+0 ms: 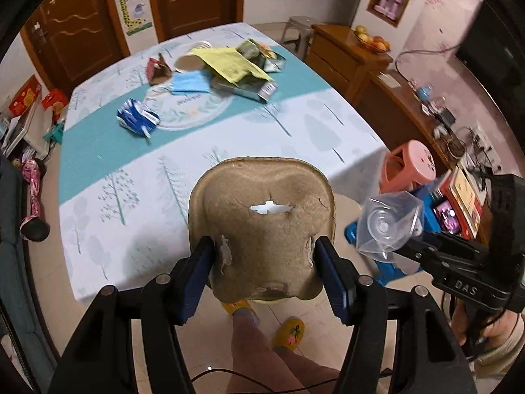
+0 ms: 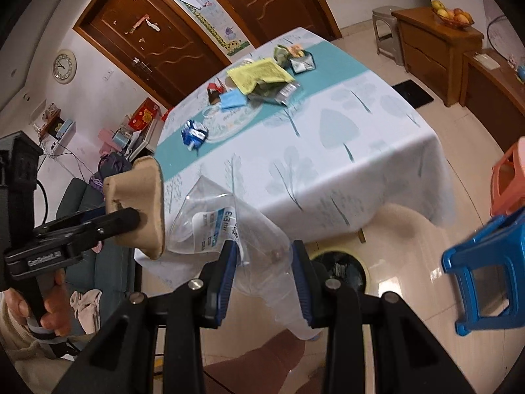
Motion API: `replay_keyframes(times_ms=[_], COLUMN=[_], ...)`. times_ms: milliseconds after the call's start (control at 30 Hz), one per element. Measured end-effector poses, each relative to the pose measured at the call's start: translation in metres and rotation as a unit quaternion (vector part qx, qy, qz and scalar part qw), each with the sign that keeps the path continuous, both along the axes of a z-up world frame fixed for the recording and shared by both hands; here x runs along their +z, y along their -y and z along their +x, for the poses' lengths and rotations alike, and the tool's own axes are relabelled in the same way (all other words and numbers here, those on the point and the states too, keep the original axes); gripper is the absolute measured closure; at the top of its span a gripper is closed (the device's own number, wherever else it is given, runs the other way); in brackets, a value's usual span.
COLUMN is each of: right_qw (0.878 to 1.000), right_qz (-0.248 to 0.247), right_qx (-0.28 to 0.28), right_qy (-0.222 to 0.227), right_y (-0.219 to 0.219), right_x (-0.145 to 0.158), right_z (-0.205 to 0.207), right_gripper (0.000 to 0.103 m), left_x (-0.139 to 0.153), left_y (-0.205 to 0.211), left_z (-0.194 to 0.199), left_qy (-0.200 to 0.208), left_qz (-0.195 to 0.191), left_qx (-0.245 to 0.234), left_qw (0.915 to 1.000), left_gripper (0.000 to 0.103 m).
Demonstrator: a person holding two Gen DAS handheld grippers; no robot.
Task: Collect trash
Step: 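Carry the cup carrier and plastic bag over the black bin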
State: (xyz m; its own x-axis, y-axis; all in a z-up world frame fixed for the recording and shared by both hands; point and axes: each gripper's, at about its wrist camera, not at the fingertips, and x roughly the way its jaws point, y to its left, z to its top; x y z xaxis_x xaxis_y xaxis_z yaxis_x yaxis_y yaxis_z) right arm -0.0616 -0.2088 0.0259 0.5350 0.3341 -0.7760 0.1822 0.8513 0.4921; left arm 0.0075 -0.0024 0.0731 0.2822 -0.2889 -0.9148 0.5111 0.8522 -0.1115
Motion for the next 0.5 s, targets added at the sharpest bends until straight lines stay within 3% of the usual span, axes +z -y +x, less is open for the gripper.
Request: replay_keyframes(times_ms=[300,500], right_qw=[0.998,0.994], right_qz=[0.025,0.041], right_qx=[-0.027,-0.054], right_qy=[-0.047,-0.089], right_y=[0.017,0.022], right_x=[-0.046,-0.088], right_z=[-0.04,-0.052], right_gripper=[0.069,0.069], left_x=[-0.036,-0.08], left_y=[0.03,0.044], left_z=[-0.037,-0.045], left_qy=[-0.035,-0.064], left_qz=[0.038,0.067], left_qx=[-0.04,-0.06], left_qw=[0.9978,0.9938], left_gripper=[0.041,0.041])
